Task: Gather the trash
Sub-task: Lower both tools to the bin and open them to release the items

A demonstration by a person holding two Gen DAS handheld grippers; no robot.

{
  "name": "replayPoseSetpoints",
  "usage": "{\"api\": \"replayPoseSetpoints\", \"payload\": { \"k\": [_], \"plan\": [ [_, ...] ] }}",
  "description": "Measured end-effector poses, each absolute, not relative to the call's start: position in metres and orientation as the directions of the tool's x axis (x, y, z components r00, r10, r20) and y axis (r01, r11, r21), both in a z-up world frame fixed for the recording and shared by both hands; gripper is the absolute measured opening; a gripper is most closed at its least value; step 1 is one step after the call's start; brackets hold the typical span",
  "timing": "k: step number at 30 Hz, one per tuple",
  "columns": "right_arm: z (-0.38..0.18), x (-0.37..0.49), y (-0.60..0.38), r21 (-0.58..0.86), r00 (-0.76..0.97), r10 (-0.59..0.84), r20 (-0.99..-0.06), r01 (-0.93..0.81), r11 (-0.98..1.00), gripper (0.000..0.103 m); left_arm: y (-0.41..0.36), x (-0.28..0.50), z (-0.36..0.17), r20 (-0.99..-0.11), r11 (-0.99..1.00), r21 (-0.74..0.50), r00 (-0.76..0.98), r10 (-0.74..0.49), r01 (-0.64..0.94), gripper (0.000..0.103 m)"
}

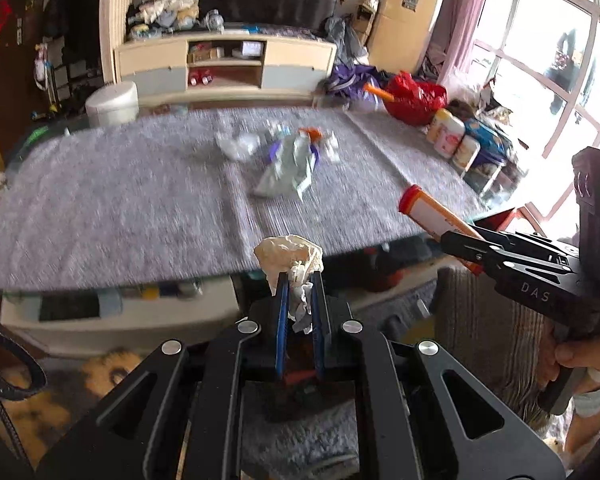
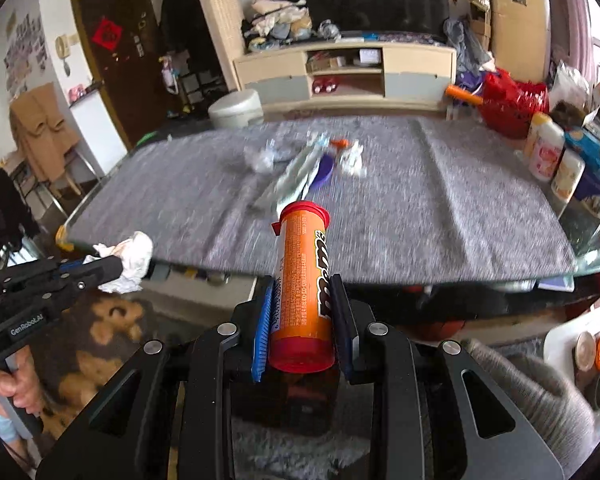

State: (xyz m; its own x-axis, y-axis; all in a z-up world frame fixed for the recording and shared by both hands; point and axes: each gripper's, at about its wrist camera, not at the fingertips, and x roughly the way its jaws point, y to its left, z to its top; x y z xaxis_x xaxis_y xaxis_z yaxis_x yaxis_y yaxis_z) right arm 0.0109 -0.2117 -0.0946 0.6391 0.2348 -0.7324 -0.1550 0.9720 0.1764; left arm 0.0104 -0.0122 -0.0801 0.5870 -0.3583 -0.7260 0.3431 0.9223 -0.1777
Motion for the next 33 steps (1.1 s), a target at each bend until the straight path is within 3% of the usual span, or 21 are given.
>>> {"api": "replayPoseSetpoints", "payload": {
  "k": [18,33],
  "plan": [
    [-0.215,0.026,-0.192,0.212,0.382,0.245,-0.891,-0.129,0.969,0.029,-0.025,0.021,-0.204,-0.853,0.916,-0.249,0.376,-0.361,0.315,0.009],
    [-0.258,0.043,-0.192,0.244,0.315,0.257,-0.914,-0.083,0.966,0.029,-0.040,0.023,-0.265,-0.915,0.909,-0.255,0.223,-0.337,0.328,0.009]
  ]
}}
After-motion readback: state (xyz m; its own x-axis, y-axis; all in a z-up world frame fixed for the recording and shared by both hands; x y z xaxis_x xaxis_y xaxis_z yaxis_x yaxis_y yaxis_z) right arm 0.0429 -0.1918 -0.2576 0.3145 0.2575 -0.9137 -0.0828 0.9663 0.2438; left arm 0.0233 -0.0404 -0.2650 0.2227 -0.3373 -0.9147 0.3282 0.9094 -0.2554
